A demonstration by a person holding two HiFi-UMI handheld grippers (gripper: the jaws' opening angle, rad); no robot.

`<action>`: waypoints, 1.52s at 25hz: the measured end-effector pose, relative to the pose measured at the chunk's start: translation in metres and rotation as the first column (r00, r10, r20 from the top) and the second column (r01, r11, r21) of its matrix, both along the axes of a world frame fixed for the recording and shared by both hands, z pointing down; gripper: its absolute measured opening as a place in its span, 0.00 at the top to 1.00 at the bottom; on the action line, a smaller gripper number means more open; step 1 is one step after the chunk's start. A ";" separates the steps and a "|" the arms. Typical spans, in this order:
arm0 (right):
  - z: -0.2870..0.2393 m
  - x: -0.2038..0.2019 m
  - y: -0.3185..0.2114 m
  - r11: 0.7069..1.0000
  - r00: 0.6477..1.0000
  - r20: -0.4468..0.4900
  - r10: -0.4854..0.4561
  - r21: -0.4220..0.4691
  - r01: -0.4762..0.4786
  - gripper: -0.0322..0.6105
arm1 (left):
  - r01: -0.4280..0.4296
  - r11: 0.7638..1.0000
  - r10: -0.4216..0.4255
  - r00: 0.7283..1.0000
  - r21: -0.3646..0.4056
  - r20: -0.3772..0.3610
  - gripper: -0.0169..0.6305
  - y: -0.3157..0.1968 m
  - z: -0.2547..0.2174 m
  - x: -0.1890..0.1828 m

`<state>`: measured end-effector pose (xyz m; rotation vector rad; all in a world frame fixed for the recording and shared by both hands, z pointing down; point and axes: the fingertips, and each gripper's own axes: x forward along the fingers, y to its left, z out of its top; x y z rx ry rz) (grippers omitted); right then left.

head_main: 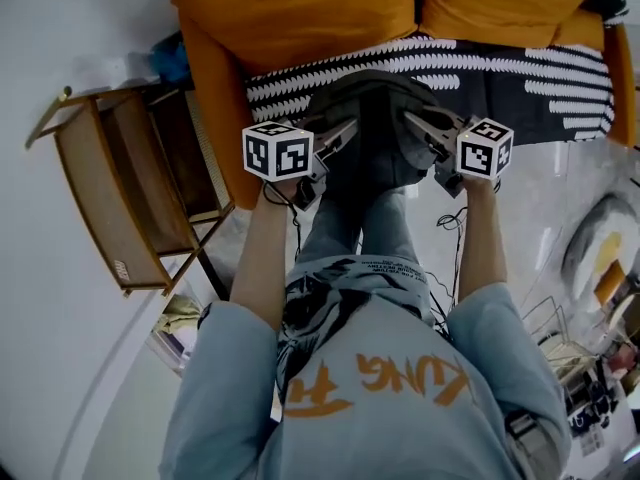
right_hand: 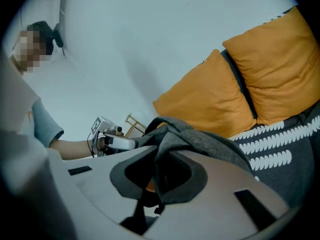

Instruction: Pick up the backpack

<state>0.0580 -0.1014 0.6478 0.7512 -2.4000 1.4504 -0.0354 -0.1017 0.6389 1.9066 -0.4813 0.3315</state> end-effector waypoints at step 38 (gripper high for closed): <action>-0.285 -0.074 -0.003 0.829 0.978 0.031 -0.207 0.537 0.158 0.90 | 0.049 0.769 -0.062 0.998 0.638 -0.002 0.87 -0.001 -0.285 -0.080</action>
